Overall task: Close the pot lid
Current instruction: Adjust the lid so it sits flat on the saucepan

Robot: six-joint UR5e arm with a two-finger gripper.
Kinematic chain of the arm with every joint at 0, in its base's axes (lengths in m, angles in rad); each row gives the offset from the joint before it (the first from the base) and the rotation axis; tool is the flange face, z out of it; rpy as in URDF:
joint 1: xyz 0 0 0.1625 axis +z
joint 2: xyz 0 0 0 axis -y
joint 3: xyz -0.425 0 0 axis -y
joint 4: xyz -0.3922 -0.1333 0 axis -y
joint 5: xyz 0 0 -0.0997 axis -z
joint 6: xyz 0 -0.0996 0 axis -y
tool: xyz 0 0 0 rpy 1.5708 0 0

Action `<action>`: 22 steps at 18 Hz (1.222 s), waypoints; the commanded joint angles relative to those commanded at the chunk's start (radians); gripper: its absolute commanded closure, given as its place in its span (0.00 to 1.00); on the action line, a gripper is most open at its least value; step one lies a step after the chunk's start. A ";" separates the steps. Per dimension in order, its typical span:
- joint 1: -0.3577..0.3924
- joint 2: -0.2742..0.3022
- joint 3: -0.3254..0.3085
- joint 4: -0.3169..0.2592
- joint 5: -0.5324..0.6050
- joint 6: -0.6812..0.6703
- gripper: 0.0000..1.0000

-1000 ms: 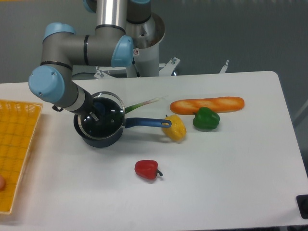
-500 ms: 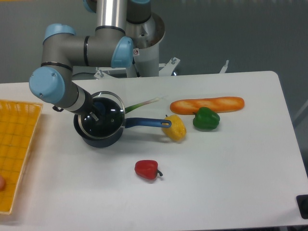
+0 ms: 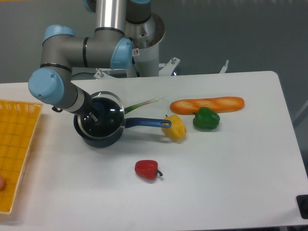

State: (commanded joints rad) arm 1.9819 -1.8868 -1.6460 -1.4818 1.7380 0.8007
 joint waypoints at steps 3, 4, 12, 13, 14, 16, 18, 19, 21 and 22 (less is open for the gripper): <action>0.000 0.000 -0.002 0.000 0.002 0.000 0.43; 0.000 -0.002 -0.003 0.000 0.000 0.000 0.43; 0.000 -0.005 -0.009 0.002 0.002 0.000 0.43; 0.000 -0.005 -0.009 0.002 0.002 0.002 0.43; 0.000 -0.005 -0.009 0.002 0.002 0.000 0.41; 0.000 -0.003 -0.009 0.002 0.002 0.002 0.31; 0.000 -0.003 -0.009 0.002 0.002 0.002 0.31; 0.000 -0.003 -0.009 0.002 0.002 0.002 0.29; 0.000 -0.003 -0.008 0.002 0.002 0.002 0.28; 0.000 -0.002 -0.008 0.002 0.002 0.003 0.27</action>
State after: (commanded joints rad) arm 1.9819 -1.8883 -1.6536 -1.4803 1.7395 0.8038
